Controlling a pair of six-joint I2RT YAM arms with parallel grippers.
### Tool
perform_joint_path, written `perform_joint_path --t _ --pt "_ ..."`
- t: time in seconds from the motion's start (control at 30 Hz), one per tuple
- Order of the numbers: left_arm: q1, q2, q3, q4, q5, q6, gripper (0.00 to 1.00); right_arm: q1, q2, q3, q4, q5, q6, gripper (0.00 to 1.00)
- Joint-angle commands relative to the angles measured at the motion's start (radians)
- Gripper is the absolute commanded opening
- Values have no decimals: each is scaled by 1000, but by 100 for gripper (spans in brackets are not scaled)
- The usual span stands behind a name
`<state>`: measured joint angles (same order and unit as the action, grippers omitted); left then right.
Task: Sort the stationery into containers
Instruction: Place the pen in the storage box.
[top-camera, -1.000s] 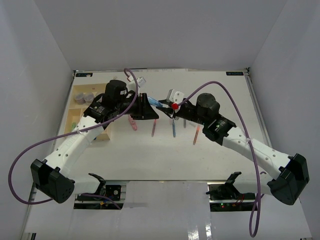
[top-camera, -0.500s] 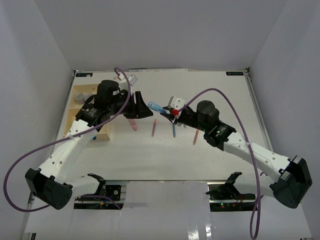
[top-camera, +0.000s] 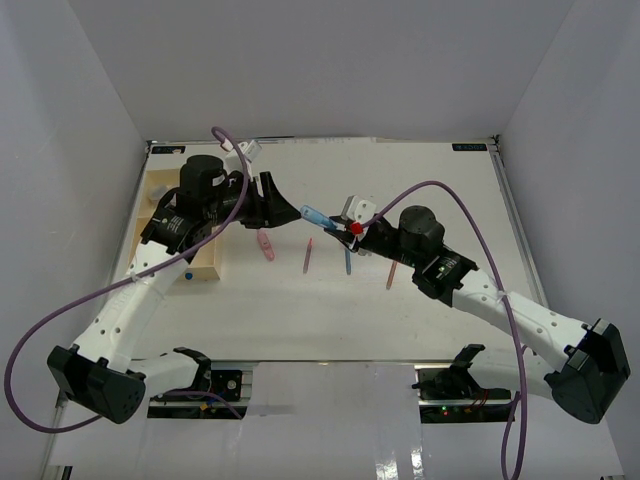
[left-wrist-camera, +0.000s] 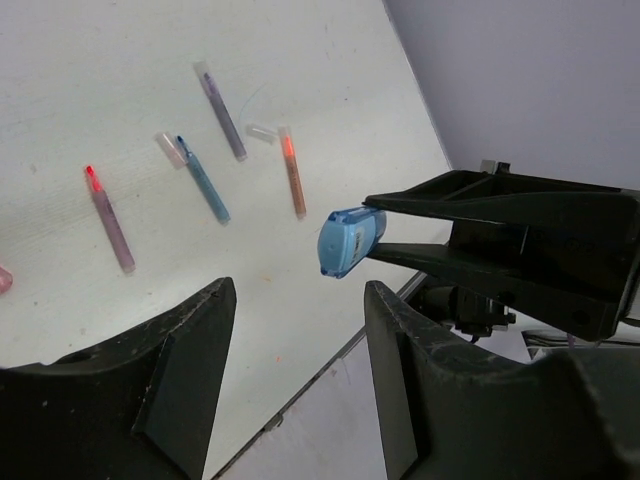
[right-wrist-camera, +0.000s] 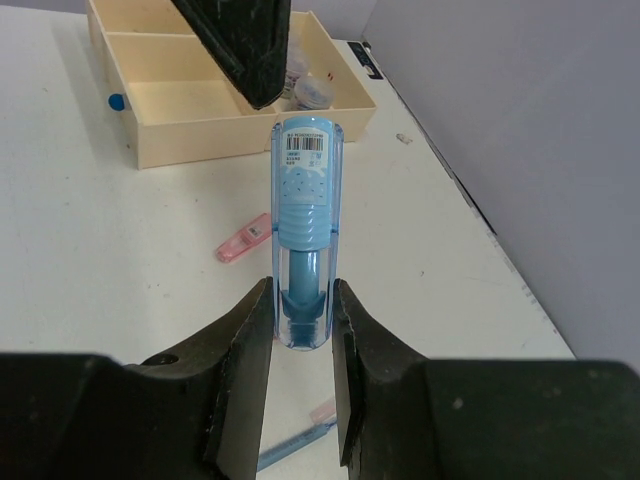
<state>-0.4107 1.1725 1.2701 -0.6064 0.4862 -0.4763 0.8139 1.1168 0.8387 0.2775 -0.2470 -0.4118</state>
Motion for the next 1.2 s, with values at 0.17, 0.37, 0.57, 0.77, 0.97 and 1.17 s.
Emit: perform_joint_path --t 0.17,0.37,0.57,0.77,0.97,1.17 --pt "7 13 32 114 97 -36 65 7 -14 -6 58 -15 18 8" --pt "7 36 29 135 132 -48 64 7 -6 2 66 -32 27 8" --pt "7 56 28 157 149 -56 54 7 5 13 63 -38 28 8" --pt "7 65 28 171 167 -58 46 7 15 19 65 -44 31 8" --pt "7 65 12 172 173 -56 45 7 20 20 68 -43 33 8" --pt "7 64 -5 171 170 -50 44 7 21 23 74 -46 37 8"
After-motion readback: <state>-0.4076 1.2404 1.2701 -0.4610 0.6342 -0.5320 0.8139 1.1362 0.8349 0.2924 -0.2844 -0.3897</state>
